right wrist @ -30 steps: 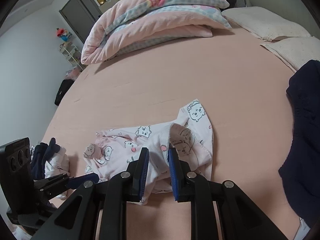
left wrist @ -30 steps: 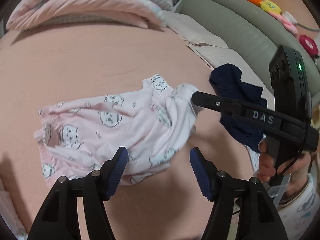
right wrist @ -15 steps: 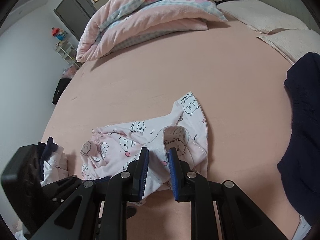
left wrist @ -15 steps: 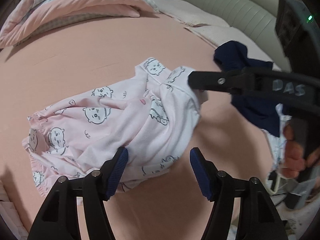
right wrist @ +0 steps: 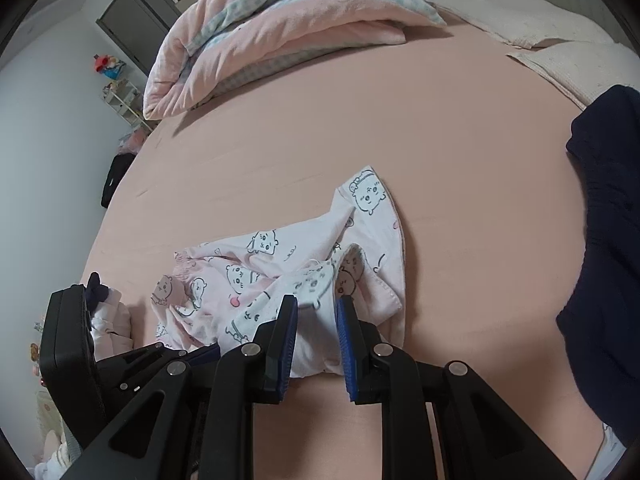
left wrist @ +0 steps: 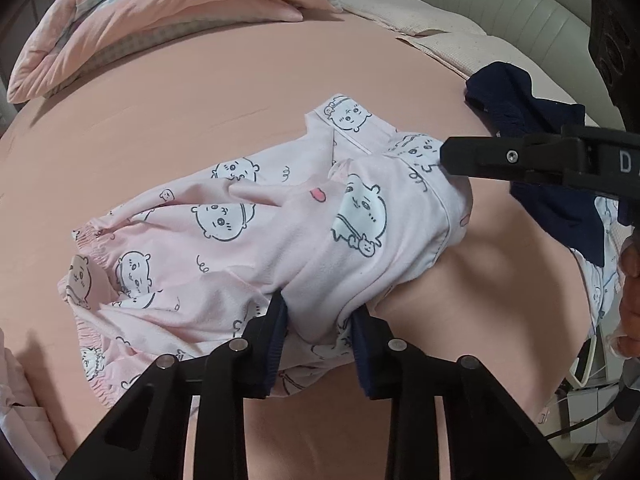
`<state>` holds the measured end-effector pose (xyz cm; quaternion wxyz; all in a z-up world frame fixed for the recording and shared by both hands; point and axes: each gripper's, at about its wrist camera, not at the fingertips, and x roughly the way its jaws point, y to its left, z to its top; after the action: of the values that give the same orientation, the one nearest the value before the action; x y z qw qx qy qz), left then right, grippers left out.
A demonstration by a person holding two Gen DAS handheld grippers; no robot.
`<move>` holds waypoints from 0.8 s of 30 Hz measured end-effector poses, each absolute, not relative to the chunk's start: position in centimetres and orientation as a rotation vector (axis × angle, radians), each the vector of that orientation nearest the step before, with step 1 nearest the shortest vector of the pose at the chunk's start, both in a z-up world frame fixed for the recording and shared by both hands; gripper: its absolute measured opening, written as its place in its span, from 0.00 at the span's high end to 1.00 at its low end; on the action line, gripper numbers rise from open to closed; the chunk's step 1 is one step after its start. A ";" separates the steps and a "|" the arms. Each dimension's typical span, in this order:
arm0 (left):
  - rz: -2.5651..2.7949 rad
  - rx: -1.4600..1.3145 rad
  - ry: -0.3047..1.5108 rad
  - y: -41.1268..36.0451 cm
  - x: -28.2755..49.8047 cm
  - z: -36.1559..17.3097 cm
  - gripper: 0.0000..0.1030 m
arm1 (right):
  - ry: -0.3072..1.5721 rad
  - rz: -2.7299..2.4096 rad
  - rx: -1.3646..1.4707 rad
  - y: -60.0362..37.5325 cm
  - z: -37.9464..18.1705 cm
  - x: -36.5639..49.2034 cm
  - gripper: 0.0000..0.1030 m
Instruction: Fold clothes
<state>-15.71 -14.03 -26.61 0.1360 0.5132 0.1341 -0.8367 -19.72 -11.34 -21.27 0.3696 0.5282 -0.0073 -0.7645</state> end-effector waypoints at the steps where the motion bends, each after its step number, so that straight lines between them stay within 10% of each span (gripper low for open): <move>1: -2.422 1.492 0.379 -14.0 -15.7 -26.7 0.74 | -0.018 -1.970 1.361 -11.2 -21.3 -19.7 0.81; 4: -2.428 1.495 0.370 -14.1 -15.8 -26.6 0.74 | -0.042 -1.988 1.399 -10.4 -21.8 -19.8 0.79; 8: -2.425 1.493 0.388 -14.1 -16.0 -26.6 0.74 | -0.192 -2.003 1.436 -8.1 -22.8 -19.6 0.43; 24: -2.425 1.453 0.420 -15.2 -16.6 -25.1 0.75 | -0.222 -1.996 1.437 -7.1 -24.8 -17.9 0.43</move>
<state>-16.65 -15.17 -25.06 0.1413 0.5032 0.1455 -0.8400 -17.86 -7.07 -24.79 0.3295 0.5494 -0.0848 -0.7631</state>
